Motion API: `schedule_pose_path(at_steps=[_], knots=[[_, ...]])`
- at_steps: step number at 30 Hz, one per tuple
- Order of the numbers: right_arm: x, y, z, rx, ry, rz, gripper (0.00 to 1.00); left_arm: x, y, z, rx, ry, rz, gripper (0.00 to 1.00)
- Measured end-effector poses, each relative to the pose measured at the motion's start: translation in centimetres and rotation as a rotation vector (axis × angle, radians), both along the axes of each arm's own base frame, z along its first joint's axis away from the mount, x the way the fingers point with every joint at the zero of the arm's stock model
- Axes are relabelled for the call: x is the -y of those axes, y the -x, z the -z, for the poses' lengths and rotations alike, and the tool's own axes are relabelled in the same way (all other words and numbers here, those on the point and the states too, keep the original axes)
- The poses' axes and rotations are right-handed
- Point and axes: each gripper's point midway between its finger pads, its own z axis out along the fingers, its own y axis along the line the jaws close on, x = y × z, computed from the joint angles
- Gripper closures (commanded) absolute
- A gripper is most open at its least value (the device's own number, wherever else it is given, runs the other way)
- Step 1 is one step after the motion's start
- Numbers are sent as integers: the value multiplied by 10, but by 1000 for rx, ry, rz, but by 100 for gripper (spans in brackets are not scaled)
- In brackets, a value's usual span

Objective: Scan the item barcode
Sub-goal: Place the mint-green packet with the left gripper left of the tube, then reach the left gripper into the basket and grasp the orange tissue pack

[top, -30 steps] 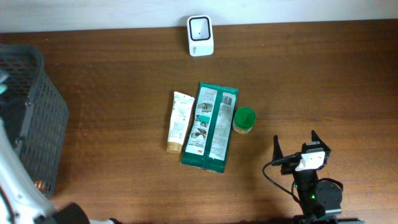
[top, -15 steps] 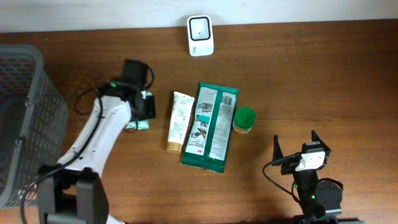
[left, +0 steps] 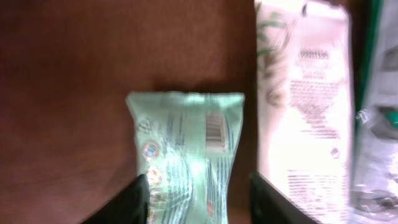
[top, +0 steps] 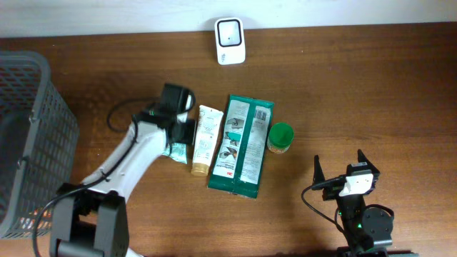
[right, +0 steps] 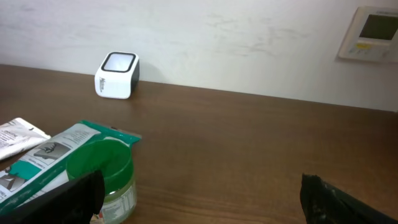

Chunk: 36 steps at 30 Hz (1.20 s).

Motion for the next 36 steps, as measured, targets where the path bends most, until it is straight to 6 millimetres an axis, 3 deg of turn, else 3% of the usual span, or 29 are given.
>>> schedule_pose_path(at_steps=[2, 4, 5, 7, 8, 9, 10, 11, 13, 15, 17, 21, 22, 24, 27, 36], knots=[[0, 0, 0, 0, 0, 0, 2, -1, -32, -62, 90, 27, -24, 48], [0, 0, 0, 0, 0, 1, 2, -23, -56, -142, 205, 54, -89, 49], [0, 0, 0, 0, 0, 0, 2, -32, -60, -162, 244, 62, -112, 51], [0, 0, 0, 0, 0, 0, 2, -81, -60, -230, 339, 66, -231, 52], [0, 0, 0, 0, 0, 0, 2, -105, -55, -252, 378, 63, -304, 51], [0, 0, 0, 0, 0, 0, 2, -118, -51, -262, 395, 61, -350, 50], [0, 0, 0, 0, 0, 0, 2, -158, -39, -284, 448, 56, -484, 48], [0, 0, 0, 0, 0, 0, 2, -194, -25, -295, 481, 41, -595, 50], [0, 0, 0, 0, 0, 0, 2, -244, 0, -301, 500, 16, -755, 51], [0, 0, 0, 0, 0, 0, 2, -296, 27, -296, 488, -13, -922, 51], [0, 0, 0, 0, 1, 0, 2, -335, 53, -279, 449, -24, -1065, 51], [0, 0, 0, 0, 0, 0, 2, -381, 95, -198, 255, -9, -1280, 49], [0, 0, 0, 0, 0, 0, 2, -386, 100, -180, 215, -3, -1307, 50], [0, 0, 0, 0, 0, 0, 2, -394, 113, -127, 94, 20, -1369, 51], [0, 0, 0, 0, 0, 0, 2, -392, 127, -77, -25, 46, -1403, 50], [0, 0, 0, 0, 0, 0, 2, -388, 138, -34, -72, 58, -1423, 43]])
